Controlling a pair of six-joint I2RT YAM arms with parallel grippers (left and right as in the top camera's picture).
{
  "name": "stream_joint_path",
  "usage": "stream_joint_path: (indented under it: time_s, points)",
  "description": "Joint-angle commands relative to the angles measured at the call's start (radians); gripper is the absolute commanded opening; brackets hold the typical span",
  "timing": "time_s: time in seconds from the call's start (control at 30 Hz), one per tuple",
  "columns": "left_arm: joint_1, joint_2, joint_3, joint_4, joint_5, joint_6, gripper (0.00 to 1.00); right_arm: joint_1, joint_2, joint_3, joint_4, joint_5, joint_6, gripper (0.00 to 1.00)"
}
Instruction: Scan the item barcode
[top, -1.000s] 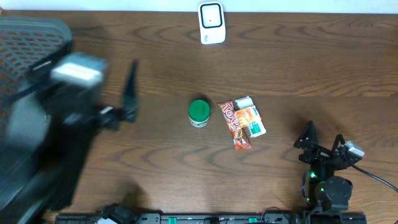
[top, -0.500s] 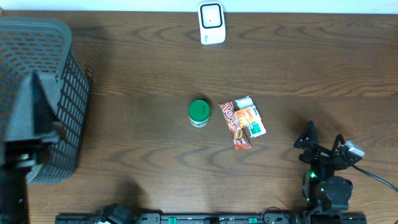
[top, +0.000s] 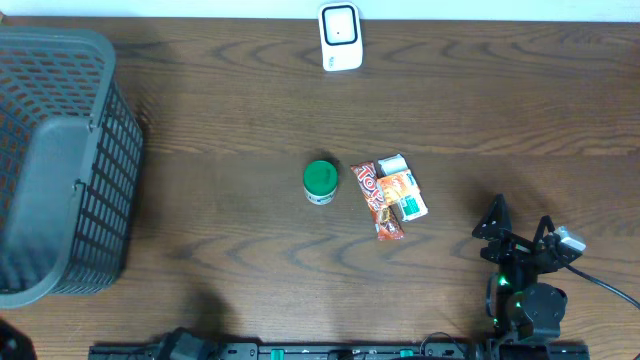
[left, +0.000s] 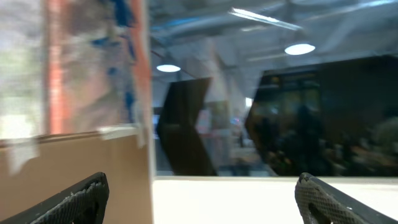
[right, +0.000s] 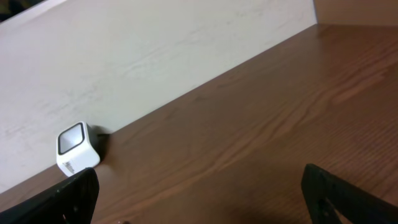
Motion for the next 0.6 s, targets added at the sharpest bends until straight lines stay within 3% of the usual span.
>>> stream_joint_path:
  time_s: [0.0,0.17,0.23,0.37,0.47,0.57]
  points:
    - [0.097,-0.066,-0.097,0.021,0.013,-0.005,0.96,0.009,-0.006,-0.003,0.0,0.008,-0.014,0.99]
    - [0.265,-0.146,-0.212,0.02,0.159,-0.006,0.96,0.006,-0.006,-0.003,0.009,0.064,-0.063,0.99]
    - [0.33,-0.153,-0.244,0.02,0.18,-0.045,0.96,0.007,-0.006,-0.003,0.118,-0.023,-0.008,0.99]
    - [0.431,-0.152,-0.297,0.026,0.19,-0.18,0.96,0.008,0.016,0.015,0.442,-0.327,-0.1,0.99]
    - [0.486,-0.152,-0.336,0.033,0.282,-0.273,0.96,0.011,0.087,0.121,0.386,-0.328,-0.125,0.99]
    - [0.521,-0.151,-0.373,0.034,0.433,-0.364,0.96,0.012,0.27,0.322,0.194,-0.359,-0.255,0.99]
